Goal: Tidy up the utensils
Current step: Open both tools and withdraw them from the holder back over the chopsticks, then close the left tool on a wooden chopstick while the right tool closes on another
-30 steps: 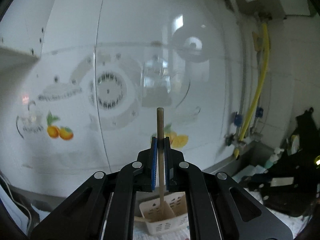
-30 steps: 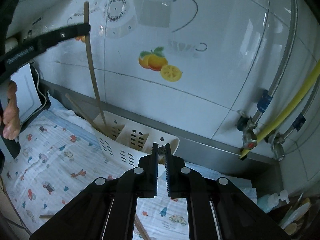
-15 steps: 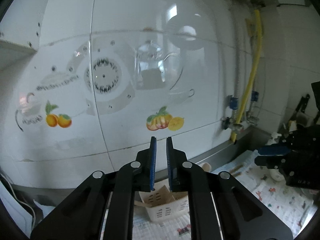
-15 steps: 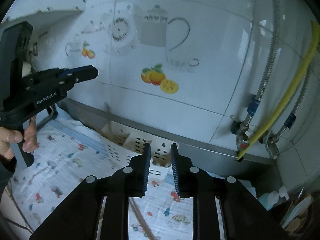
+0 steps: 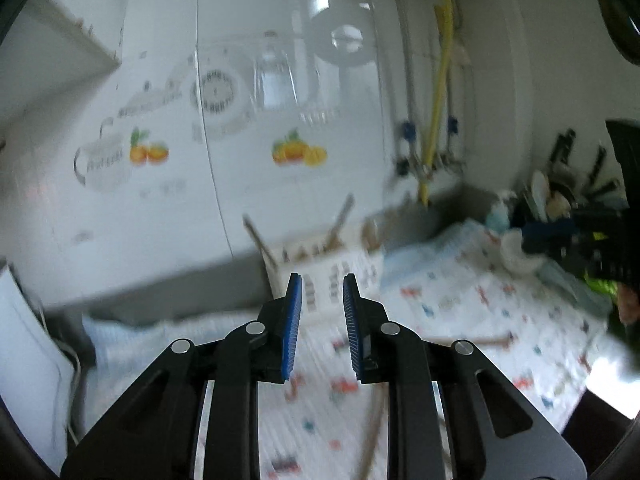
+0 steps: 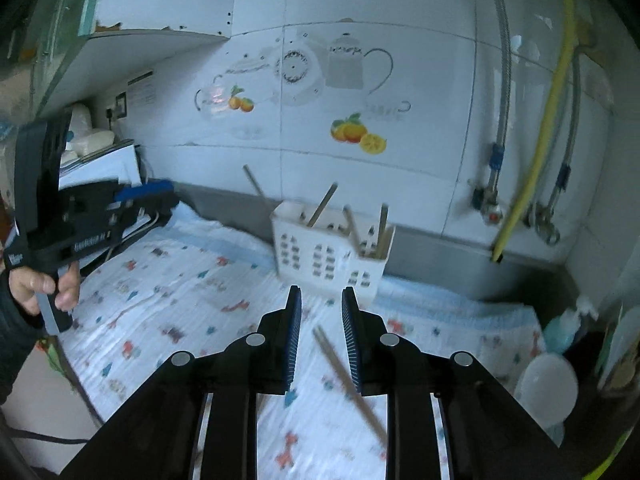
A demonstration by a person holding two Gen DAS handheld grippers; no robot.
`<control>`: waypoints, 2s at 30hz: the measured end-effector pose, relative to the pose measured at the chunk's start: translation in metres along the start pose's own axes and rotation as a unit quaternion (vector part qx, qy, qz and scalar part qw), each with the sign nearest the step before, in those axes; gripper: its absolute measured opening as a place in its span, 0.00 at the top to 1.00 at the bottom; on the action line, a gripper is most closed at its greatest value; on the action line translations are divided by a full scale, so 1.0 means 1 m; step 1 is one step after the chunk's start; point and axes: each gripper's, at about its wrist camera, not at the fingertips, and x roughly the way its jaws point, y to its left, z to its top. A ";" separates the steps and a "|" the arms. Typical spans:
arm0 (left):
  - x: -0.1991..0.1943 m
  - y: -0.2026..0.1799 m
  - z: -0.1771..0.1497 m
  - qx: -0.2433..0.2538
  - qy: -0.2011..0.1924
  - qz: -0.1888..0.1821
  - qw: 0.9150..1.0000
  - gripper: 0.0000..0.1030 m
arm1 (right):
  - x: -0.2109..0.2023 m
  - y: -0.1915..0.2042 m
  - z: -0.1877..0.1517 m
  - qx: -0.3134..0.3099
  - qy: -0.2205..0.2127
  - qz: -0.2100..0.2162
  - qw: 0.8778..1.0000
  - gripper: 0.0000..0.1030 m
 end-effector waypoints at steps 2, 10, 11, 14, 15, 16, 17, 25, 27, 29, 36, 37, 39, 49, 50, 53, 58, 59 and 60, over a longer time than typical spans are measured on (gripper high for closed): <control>-0.005 -0.003 -0.027 -0.006 0.020 -0.008 1.000 0.79 | -0.004 0.001 -0.016 0.006 0.002 -0.004 1.000 0.80; -0.006 -0.004 -0.124 -0.044 0.114 -0.024 0.992 0.74 | -0.003 0.013 -0.084 0.014 0.025 -0.027 0.999 0.80; -0.005 -0.003 -0.138 -0.051 0.129 -0.028 0.990 0.72 | -0.002 0.016 -0.093 0.017 0.029 -0.026 0.999 0.80; -0.002 -0.002 -0.162 -0.059 0.153 -0.028 0.986 0.70 | 0.000 0.021 -0.115 0.031 0.041 -0.020 0.998 0.80; -0.001 -0.002 -0.169 -0.062 0.161 -0.030 0.985 0.70 | 0.001 0.021 -0.120 0.038 0.044 -0.018 0.998 0.80; 0.000 -0.002 -0.176 -0.066 0.168 -0.032 0.983 0.70 | 0.002 0.022 -0.127 0.050 0.046 -0.014 0.998 0.80; 0.000 -0.003 -0.180 -0.067 0.173 -0.032 0.982 0.70 | 0.002 0.022 -0.133 0.057 0.047 -0.014 0.997 0.80; 0.009 -0.006 -0.200 -0.071 0.195 -0.031 0.978 0.70 | 0.024 0.032 -0.169 0.101 0.076 0.011 0.992 0.80; 0.013 -0.007 -0.202 -0.072 0.200 -0.033 0.977 0.70 | 0.032 0.040 -0.172 0.099 0.083 0.023 0.991 0.80; 0.016 -0.007 -0.204 -0.074 0.203 -0.034 0.976 0.70 | 0.041 0.047 -0.172 0.092 0.090 0.028 0.991 0.80; 0.021 -0.011 -0.207 -0.065 0.202 -0.037 0.977 0.71 | 0.066 0.065 -0.173 0.071 0.104 0.030 0.992 0.82; 0.021 -0.011 -0.208 -0.066 0.199 -0.036 0.977 0.74 | 0.070 0.066 -0.173 0.069 0.106 0.029 0.991 0.83; 0.021 -0.012 -0.208 -0.069 0.196 -0.035 0.977 0.76 | 0.075 0.068 -0.174 0.068 0.111 0.030 0.991 0.85; 0.020 -0.017 -0.209 -0.055 0.189 -0.013 0.980 0.85 | 0.090 0.076 -0.177 0.050 0.121 0.008 0.991 0.91; 0.019 -0.017 -0.209 -0.056 0.189 -0.011 0.980 0.85 | 0.090 0.077 -0.177 0.048 0.122 0.006 0.991 0.91; 0.018 -0.020 -0.210 -0.051 0.188 -0.009 0.981 0.85 | 0.091 0.079 -0.178 0.042 0.119 -0.002 0.992 0.92; 0.018 -0.019 -0.211 -0.049 0.185 -0.012 0.981 0.84 | 0.088 0.075 -0.177 0.053 0.116 0.000 0.992 0.92; 0.018 -0.018 -0.211 -0.052 0.186 -0.013 0.981 0.84 | 0.086 0.074 -0.176 0.054 0.114 -0.001 0.992 0.92; 0.019 -0.018 -0.210 -0.054 0.187 -0.013 0.981 0.85 | 0.083 0.072 -0.174 0.056 0.110 -0.003 0.992 0.92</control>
